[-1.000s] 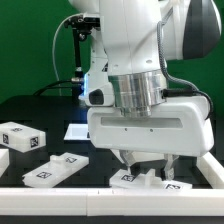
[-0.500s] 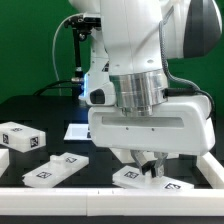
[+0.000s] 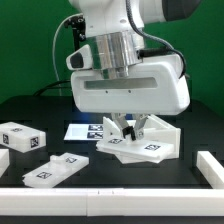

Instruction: Assemble cabinet

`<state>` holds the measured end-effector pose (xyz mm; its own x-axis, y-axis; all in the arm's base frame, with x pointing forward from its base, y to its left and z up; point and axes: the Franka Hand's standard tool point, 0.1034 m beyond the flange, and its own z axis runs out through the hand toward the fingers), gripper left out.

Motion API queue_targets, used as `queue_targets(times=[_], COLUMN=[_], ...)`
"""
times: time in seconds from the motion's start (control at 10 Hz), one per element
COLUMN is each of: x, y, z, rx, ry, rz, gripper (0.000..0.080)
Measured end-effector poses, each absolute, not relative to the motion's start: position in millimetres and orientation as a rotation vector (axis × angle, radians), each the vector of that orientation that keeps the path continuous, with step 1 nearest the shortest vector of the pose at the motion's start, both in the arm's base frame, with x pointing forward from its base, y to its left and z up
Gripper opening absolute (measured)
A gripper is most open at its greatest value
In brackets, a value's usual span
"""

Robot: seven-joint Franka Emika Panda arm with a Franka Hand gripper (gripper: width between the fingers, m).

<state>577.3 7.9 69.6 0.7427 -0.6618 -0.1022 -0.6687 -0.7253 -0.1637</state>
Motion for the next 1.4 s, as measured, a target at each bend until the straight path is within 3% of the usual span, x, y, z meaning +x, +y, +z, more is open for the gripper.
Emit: queue_targets(times=[0.3,0.6,1.1,1.4], x=[576.2,549.2,541.1,484.6], y=[4.3,-41.4,-40.5,-85.8], z=[69.7,95.8,93.8,92.1], rx=[-2.749,-2.665,-2.671,-2.573], ry=[1.076,1.329,1.326,1.565], rz=[0.057,0.072,0.085,0.141], gripper=[0.0066,0.0066,0.0067,0.0067])
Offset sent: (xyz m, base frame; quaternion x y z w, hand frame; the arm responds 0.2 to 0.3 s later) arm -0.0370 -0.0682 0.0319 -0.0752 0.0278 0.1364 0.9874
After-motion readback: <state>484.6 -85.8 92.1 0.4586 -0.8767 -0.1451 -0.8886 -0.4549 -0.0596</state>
